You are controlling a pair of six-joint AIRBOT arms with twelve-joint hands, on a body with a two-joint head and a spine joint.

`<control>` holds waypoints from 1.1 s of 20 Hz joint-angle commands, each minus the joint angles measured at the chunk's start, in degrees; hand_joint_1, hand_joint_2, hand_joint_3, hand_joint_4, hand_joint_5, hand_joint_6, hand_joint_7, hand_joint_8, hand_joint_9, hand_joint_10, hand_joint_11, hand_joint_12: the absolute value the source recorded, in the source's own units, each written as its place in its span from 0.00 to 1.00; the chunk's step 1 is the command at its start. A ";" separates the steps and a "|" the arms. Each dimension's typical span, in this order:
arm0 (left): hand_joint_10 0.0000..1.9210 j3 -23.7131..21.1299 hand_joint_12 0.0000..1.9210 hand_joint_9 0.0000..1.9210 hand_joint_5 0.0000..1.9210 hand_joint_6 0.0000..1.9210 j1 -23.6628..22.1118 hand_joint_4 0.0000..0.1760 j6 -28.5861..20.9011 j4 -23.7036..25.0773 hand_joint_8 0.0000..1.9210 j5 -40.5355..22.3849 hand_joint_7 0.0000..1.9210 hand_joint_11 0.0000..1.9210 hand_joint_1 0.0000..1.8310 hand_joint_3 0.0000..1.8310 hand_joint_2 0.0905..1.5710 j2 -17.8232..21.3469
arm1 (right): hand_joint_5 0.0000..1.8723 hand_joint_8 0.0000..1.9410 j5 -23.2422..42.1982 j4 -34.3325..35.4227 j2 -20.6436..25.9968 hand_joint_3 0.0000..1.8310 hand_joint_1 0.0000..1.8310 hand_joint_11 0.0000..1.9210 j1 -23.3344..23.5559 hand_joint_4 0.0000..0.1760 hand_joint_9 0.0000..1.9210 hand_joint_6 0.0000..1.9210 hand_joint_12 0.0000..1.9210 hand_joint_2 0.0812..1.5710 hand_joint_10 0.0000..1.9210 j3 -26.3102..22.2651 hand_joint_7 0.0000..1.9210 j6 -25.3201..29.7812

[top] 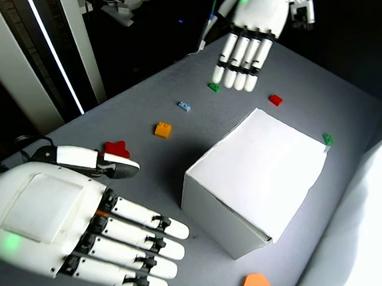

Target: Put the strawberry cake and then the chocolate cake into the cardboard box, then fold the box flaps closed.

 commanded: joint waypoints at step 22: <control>1.00 -3.08 1.00 0.59 0.56 1.00 -0.17 0.00 -2.21 -8.65 1.00 -1.44 0.60 0.58 0.25 0.00 0.95 7.34 | 0.58 0.87 11.27 -27.34 0.89 0.00 0.05 0.64 -2.84 0.00 0.67 0.85 1.00 0.95 0.99 -0.87 0.68 14.10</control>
